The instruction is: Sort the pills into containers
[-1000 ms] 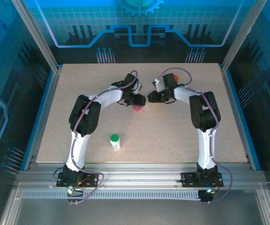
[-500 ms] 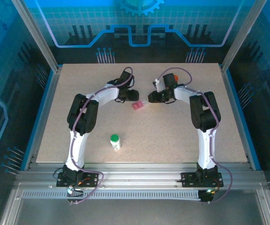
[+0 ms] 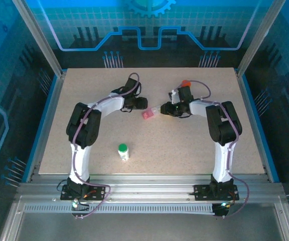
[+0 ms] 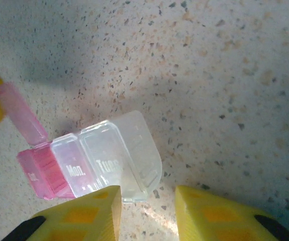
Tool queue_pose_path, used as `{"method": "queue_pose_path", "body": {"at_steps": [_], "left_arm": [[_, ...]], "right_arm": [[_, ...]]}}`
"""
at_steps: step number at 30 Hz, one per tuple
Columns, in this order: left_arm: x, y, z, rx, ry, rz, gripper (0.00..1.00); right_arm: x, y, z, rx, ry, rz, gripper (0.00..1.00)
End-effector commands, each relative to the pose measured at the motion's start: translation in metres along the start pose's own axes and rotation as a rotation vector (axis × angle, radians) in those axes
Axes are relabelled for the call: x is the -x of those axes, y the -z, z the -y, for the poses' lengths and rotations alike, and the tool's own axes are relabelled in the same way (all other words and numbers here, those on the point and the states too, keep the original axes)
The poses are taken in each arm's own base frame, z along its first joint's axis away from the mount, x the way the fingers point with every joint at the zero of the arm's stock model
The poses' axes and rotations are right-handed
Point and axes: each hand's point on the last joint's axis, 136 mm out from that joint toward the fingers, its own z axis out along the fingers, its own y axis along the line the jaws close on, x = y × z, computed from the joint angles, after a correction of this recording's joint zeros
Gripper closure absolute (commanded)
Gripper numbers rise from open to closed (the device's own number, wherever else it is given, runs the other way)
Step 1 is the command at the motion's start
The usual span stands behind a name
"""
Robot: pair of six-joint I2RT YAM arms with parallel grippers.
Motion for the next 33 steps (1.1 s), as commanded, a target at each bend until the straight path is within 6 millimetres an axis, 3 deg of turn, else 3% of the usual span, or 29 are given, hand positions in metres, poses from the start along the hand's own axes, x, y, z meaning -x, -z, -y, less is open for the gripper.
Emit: {"method": "queue_pose_path", "body": {"at_steps": [1,5,9,16,22,26,33], "left_arm": [[0.039,0.054,0.016,-0.068,0.018,0.178,0.37],[0.041,0.089,0.020,-0.101,0.020,0.252,0.36],[0.027,0.112,0.014,-0.096,0.031,0.276,0.36],[-0.012,0.145,-0.011,-0.042,0.034,0.303,0.36],[-0.037,0.194,-0.048,0.022,0.120,0.417,0.34],[-0.046,0.236,-0.069,0.059,0.188,0.518,0.29],[-0.063,0.317,-0.067,0.027,0.178,0.606,0.22]], "right_arm": [[0.015,0.017,-0.012,0.031,-0.054,0.089,0.65],[0.023,0.034,-0.022,0.030,-0.031,0.145,0.64],[0.027,0.057,-0.045,0.031,0.057,0.202,0.63],[0.003,0.086,-0.099,-0.028,0.371,0.234,0.60],[-0.048,0.089,-0.147,0.022,0.655,0.164,0.48],[-0.088,0.085,-0.179,0.127,0.792,0.064,0.43],[-0.156,0.081,-0.236,0.296,1.046,-0.081,0.38]]}}
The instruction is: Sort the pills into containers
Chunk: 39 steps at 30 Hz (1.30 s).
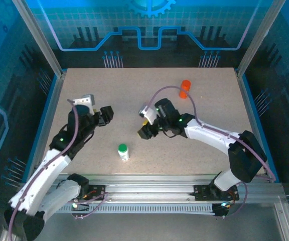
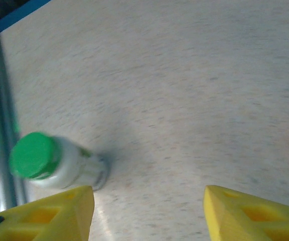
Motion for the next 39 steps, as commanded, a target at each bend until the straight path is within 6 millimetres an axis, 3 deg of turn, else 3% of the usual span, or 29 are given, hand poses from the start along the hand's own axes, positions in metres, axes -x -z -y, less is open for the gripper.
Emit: {"method": "queue_pose_path", "body": {"at_steps": [1,5,9,17,25,32,39], "left_arm": [[0.010,0.035,-0.008,0.031,0.007,0.028,0.22],[0.022,0.061,-0.020,0.074,-0.008,0.108,0.19],[0.028,0.077,-0.026,0.087,-0.002,0.165,0.15],[0.028,0.100,-0.037,0.137,-0.073,0.161,0.12],[0.024,0.102,-0.045,0.156,-0.079,0.182,0.10],[0.023,0.101,-0.044,0.152,-0.079,0.180,0.09],[0.022,0.099,-0.043,0.148,-0.081,0.175,0.09]], "right_arm": [[0.007,-0.001,-0.045,0.138,0.193,-0.008,0.37],[0.015,-0.011,-0.055,0.145,0.232,-0.058,0.36],[0.023,-0.030,-0.045,-0.007,0.135,-0.110,0.34],[0.009,-0.058,-0.059,-0.110,-0.050,-0.186,0.35],[-0.005,-0.079,-0.075,-0.053,-0.030,-0.274,0.34],[-0.020,-0.090,-0.076,-0.037,-0.010,-0.354,0.34],[-0.029,-0.092,-0.080,-0.020,0.026,-0.418,0.32]]}}
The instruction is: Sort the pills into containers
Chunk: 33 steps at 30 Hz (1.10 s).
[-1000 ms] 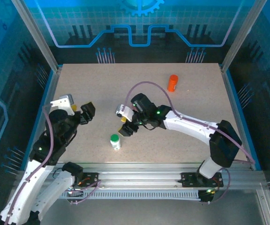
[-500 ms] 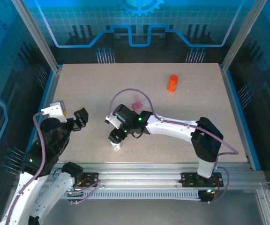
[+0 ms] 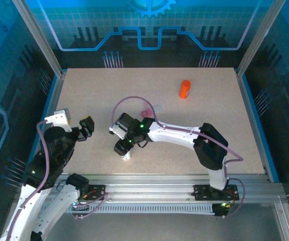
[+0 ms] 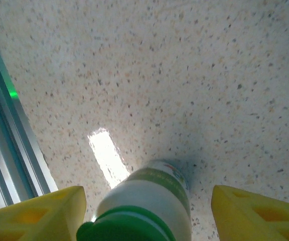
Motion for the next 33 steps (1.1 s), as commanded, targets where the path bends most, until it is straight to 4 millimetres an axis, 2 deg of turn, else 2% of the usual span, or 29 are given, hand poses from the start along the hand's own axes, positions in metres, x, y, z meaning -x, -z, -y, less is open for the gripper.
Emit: {"method": "queue_pose_path", "body": {"at_steps": [1,6,11,15,18,20,22,26,29,33], "left_arm": [[-0.001,-0.002,-0.003,0.018,-0.024,-0.001,0.09],[-0.002,-0.004,-0.002,0.016,-0.027,-0.007,0.09],[-0.002,-0.006,-0.001,0.014,-0.031,-0.011,0.09],[-0.004,-0.006,-0.002,0.017,-0.034,-0.017,0.09],[-0.004,-0.007,-0.001,0.013,-0.032,-0.017,0.09],[-0.005,-0.008,0.000,0.010,-0.032,-0.021,0.09],[-0.005,-0.009,0.001,0.006,-0.033,-0.025,0.09],[-0.008,-0.012,0.006,-0.012,-0.042,-0.043,0.09],[-0.010,-0.016,0.022,-0.090,-0.053,-0.065,0.09],[-0.002,-0.025,0.052,-0.207,0.020,-0.093,0.09]], "right_arm": [[-0.005,0.002,-0.011,0.026,0.048,-0.054,0.31],[-0.012,0.000,-0.010,0.026,0.096,-0.109,0.31],[-0.015,-0.003,-0.005,0.052,0.125,-0.122,0.40],[-0.017,0.000,-0.006,0.067,0.179,-0.138,0.43],[-0.019,0.002,-0.006,0.104,0.220,-0.135,0.52],[-0.017,0.007,-0.006,0.149,0.239,-0.120,0.63],[-0.014,0.013,-0.007,0.196,0.269,-0.100,0.67],[-0.009,0.041,0.006,0.260,0.352,-0.057,0.68],[-0.004,0.079,0.024,0.266,0.458,0.015,0.68],[0.008,0.140,0.062,0.211,0.565,0.155,0.69]]}}
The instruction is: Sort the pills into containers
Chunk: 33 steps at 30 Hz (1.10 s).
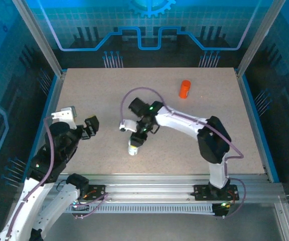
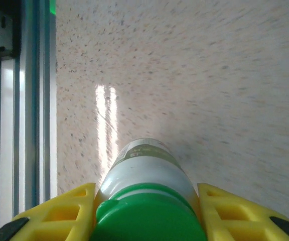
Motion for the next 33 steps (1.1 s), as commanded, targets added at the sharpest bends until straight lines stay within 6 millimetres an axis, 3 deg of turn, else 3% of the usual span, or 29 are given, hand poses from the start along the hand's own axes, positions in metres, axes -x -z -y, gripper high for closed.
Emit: {"method": "queue_pose_path", "body": {"at_steps": [1,7,10,14,16,20,23,27,33], "left_arm": [[0.019,-0.008,0.035,-0.157,0.083,0.014,0.10],[0.038,-0.052,0.106,-0.424,0.168,-0.054,0.16],[0.032,-0.081,0.144,-0.542,0.015,-0.095,0.16],[0.004,-0.106,0.183,-0.760,-0.295,-0.096,0.15],[-0.021,-0.105,0.196,-0.916,-0.477,-0.078,0.11],[-0.066,-0.086,0.196,-1.187,-0.764,-0.012,0.02],[-0.078,-0.063,0.190,-1.425,-0.759,-0.027,0.02],[-0.082,-0.043,0.193,-1.582,-0.752,-0.071,0.03],[-0.093,-0.045,0.206,-1.590,-0.804,-0.091,0.03]], "right_arm": [[0.022,0.086,0.002,-0.049,0.223,0.169,0.69],[0.019,0.164,0.040,-0.205,0.291,0.206,0.68],[0.021,0.194,0.042,-0.249,0.323,0.245,0.70],[0.017,0.211,0.036,-0.295,0.368,0.275,0.73],[0.014,0.211,0.033,-0.307,0.378,0.275,0.73],[0.002,0.207,0.022,-0.307,0.409,0.266,0.73],[-0.001,0.206,0.007,-0.299,0.463,0.291,0.73],[0.001,0.206,-0.020,-0.281,0.592,0.368,0.69],[0.015,0.203,-0.047,-0.260,0.727,0.434,0.70]]}}
